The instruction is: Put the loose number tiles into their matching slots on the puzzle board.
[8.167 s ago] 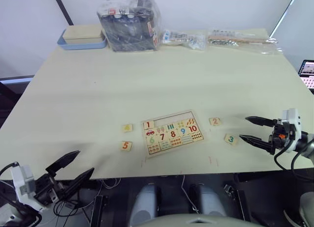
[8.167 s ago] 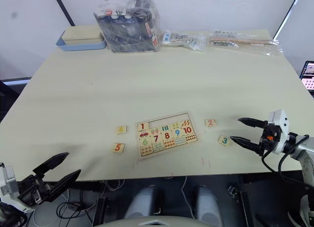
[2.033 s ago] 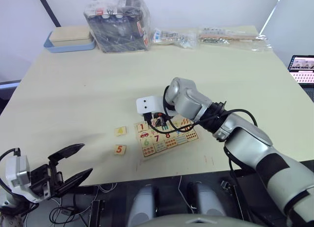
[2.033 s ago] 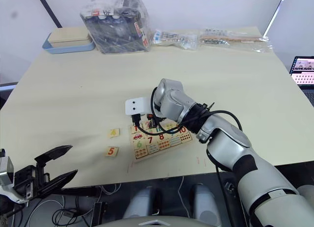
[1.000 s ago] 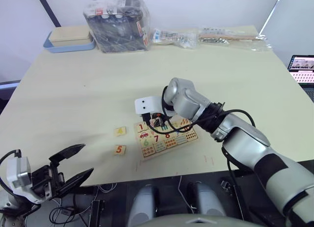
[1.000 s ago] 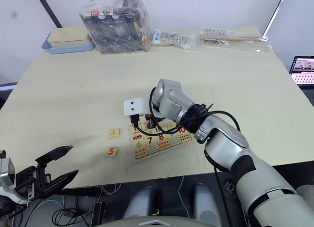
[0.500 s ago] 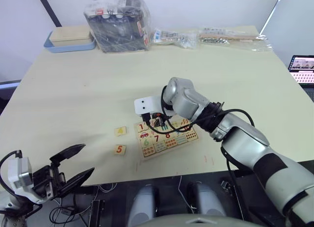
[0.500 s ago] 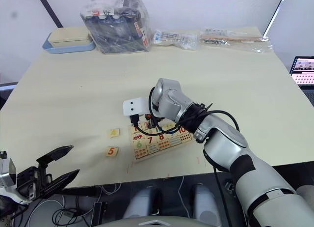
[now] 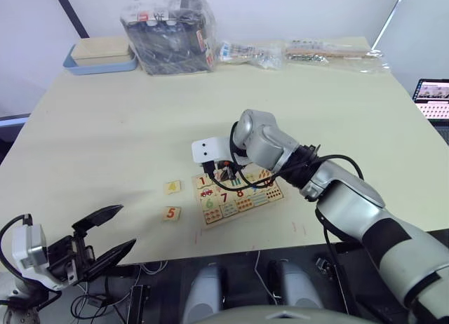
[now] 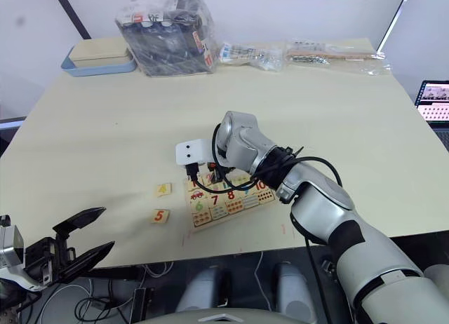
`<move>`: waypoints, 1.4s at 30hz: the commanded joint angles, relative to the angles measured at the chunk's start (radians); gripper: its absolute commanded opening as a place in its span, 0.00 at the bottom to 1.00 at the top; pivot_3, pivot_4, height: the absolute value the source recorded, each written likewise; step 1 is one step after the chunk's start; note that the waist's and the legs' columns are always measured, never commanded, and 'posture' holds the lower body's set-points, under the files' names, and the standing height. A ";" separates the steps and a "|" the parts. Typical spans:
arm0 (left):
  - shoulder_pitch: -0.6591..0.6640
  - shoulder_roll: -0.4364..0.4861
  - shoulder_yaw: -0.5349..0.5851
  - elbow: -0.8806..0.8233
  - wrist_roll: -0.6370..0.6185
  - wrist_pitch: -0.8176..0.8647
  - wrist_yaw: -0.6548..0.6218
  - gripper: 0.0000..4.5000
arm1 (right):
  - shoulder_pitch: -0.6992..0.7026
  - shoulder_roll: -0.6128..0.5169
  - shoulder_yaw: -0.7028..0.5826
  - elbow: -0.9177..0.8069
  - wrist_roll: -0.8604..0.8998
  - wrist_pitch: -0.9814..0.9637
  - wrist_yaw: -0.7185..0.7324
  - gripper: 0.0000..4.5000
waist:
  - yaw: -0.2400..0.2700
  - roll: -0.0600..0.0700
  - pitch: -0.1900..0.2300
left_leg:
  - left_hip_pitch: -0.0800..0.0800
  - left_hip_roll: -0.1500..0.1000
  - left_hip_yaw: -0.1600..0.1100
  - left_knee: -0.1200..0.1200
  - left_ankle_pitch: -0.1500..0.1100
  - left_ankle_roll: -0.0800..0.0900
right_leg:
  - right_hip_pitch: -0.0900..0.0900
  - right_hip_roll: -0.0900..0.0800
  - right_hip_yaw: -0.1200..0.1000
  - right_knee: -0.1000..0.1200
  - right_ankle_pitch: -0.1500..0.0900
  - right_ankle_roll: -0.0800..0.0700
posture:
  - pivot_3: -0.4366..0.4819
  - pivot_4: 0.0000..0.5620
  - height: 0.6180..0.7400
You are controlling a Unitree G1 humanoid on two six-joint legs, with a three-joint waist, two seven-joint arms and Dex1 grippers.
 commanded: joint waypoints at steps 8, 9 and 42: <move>0.013 -0.010 0.000 -0.030 -0.001 -0.017 0.000 1.00 | -0.032 -0.001 -0.006 -0.019 -0.021 -0.017 0.016 0.20 | 0.001 0.000 0.000 | 0.000 0.000 0.000 0.000 0.000 0.000 | 0.000 0.000 0.000 0.000 0.000 0.000 | 0.48 0.27 1.00; 0.012 -0.011 -0.001 -0.030 0.000 -0.017 0.000 1.00 | -0.033 0.001 -0.006 -0.018 -0.022 -0.017 0.017 0.20 | 0.001 0.000 0.000 | 0.000 0.000 0.000 0.000 0.000 0.000 | 0.000 0.000 0.000 0.000 0.000 0.000 | 0.48 0.27 1.00; -0.002 -0.021 -0.014 -0.026 0.006 -0.028 0.010 1.00 | -0.028 -0.010 -0.082 -0.038 0.020 -0.004 0.027 0.97 | 0.001 0.000 0.000 | 0.000 0.000 -0.001 0.000 0.000 0.000 | 0.000 0.000 0.000 0.000 0.000 0.000 | 0.48 0.27 1.00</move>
